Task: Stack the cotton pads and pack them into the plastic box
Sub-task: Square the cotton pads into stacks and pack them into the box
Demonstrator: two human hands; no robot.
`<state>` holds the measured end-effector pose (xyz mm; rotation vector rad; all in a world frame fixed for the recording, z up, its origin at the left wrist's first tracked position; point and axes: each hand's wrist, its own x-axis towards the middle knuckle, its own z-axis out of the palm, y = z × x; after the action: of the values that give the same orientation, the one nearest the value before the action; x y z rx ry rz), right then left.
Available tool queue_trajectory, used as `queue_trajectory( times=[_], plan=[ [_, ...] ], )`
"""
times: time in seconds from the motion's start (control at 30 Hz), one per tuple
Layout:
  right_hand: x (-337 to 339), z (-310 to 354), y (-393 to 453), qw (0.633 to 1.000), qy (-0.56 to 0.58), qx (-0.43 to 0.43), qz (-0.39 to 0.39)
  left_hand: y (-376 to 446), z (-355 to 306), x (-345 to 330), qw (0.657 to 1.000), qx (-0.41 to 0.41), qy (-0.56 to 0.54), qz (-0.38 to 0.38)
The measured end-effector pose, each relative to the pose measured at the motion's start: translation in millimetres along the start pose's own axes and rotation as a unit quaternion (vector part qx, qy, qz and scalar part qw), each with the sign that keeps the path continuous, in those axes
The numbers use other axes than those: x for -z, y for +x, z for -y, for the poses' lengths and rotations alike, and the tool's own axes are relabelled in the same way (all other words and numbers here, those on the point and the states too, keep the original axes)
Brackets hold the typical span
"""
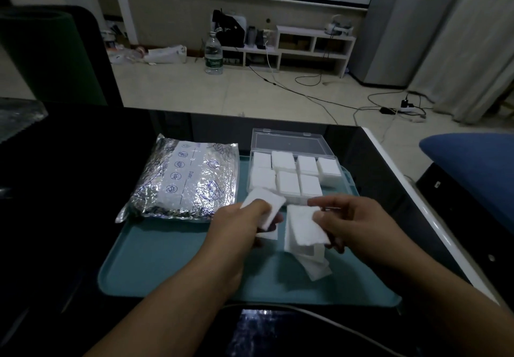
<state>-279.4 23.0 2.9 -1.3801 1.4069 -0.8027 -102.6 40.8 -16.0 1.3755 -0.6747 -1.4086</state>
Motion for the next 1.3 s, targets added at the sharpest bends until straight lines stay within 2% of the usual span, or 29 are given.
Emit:
queue_trajectory(
  times=[0.1,0.17,0.23,0.37,0.47,0.53,0.6,0.7,0.97,1.3],
  plan=[
    [-4.4,-10.7,3.6,0.99,-0.137,-0.018,-0.002,-2.0,-0.5,-2.6,0.998,0.018,-0.04,0.045],
    [-6.4,-18.3,7.2,0.958,-0.286,0.003,-0.022,-1.4,-0.2,-1.4,0.996,0.028,-0.051,0.069],
    [-7.4,-21.5,8.8,0.936,-0.349,0.025,-0.04,-2.1,-1.9,-0.7,0.992,0.039,-0.072,0.092],
    [-7.8,-17.0,9.2,0.954,-0.295,0.033,-0.037,-5.0,-9.1,0.9,0.981,0.069,-0.132,0.123],
    [1.9,-1.9,3.2,0.994,-0.109,-0.009,-0.01,-5.1,-14.1,3.4,0.979,0.075,-0.15,0.119],
    [9.4,9.5,-3.3,0.999,0.02,-0.018,0.028,-4.5,-12.9,2.1,0.982,0.07,-0.147,0.096],
    [12.0,16.6,-7.7,0.994,0.087,-0.017,0.061,-4.2,-8.8,-0.9,0.984,0.064,-0.154,0.064],
    [1.0,20.4,-11.1,0.993,0.102,0.007,0.06,-4.0,-3.2,-5.5,0.982,0.065,-0.172,0.044],
    [-31.0,11.5,-9.2,0.995,0.072,0.06,-0.037,-5.9,1.3,-7.9,0.966,0.085,-0.219,0.105],
    [-32.4,7.6,-8.2,0.992,0.053,0.088,-0.073,-9.7,0.4,-7.6,0.963,0.083,-0.218,0.133]
  ],
)
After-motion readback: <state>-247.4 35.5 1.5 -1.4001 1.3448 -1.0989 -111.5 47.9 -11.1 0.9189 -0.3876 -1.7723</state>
